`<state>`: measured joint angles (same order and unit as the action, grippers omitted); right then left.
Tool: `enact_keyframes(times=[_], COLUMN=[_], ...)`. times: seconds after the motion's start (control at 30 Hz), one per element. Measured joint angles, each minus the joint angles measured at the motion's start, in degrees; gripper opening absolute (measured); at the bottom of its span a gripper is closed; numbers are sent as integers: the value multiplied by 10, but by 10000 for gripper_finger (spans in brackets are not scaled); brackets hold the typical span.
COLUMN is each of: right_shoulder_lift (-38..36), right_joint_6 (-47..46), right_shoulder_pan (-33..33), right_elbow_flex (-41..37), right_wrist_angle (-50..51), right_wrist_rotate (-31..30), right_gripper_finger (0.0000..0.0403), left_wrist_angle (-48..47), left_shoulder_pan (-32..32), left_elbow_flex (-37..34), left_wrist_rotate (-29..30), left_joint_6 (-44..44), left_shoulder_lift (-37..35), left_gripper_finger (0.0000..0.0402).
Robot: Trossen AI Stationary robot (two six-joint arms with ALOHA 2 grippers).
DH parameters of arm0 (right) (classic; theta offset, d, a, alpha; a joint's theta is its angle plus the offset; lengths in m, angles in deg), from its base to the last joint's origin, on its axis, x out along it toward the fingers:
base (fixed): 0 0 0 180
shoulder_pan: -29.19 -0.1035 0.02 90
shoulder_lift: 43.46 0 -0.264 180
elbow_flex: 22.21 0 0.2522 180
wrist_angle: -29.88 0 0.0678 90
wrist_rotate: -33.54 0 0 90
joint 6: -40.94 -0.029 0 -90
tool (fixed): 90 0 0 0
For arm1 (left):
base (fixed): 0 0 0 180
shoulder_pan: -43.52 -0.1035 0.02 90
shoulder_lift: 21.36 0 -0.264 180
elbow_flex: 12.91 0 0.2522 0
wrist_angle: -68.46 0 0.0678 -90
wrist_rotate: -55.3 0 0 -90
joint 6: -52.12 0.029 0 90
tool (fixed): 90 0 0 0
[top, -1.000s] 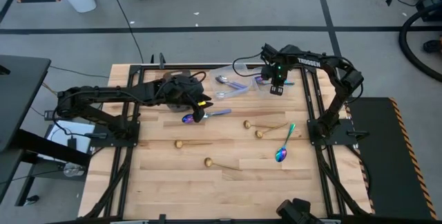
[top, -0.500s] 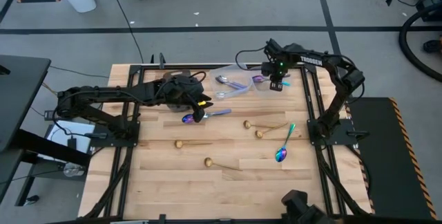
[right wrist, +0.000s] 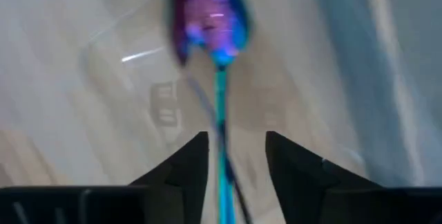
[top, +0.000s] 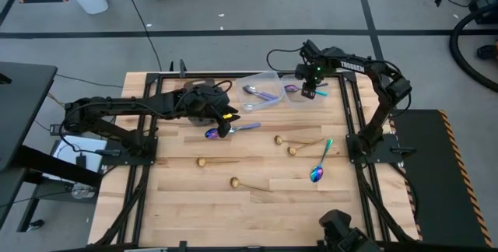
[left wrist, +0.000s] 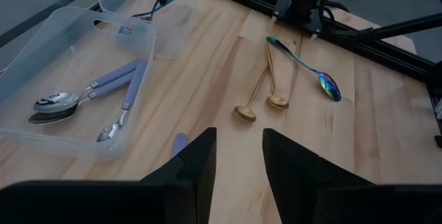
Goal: Sort silverware by color (type)
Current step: Put the blue spoon into the right transparent bin
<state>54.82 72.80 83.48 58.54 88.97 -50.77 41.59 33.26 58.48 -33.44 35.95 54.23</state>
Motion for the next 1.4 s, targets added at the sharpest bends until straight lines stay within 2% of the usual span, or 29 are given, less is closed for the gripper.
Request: enact_keyframes(times=[0.07, 0.17, 0.33, 0.53, 0.6, 0.7, 0.77, 1.0, 1.23, 1.4], right_shoulder_lift=[0, 0, 0, 0, 0, 0, 0, 0, 0, 0], right_joint_6=[-45, -63, -77, -81, -75, -37, -8, 53, 54, 47], right_shoulder_pan=[-4, -10, -25, -26, -24, -23, -24, -25, -5, -1], right_elbow_flex=[16, 37, 68, 68, 68, 55, 40, 8, 8, 8], right_wrist_angle=[9, 38, 81, 78, 72, 52, 32, -17, -4, 3], right_wrist_rotate=[-24, -44, -46, -54, -46, 4, 2, -61, -13, -12], right_gripper_finger=[168, 179, 185, 185, 185, 185, 182, 134, 46, 32], left_wrist_angle=[0, 0, 0, 0, 0, 0, 0, 0, 0, 0], left_shoulder_pan=[0, 0, -2, -6, -5, -5, -5, -5, -5, -5], left_elbow_flex=[0, 0, 0, 0, 0, 0, 0, 0, 0, 0], left_wrist_rotate=[0, 0, 0, 0, 0, 0, 0, 0, 0, 0], left_joint_6=[0, 1, 7, 15, 18, 18, 18, 18, 19, 20], left_shoulder_lift=[0, 0, 0, 0, 0, 0, 0, 0, 0, 0], left_gripper_finger=[125, 125, 125, 125, 125, 125, 125, 125, 125, 125])
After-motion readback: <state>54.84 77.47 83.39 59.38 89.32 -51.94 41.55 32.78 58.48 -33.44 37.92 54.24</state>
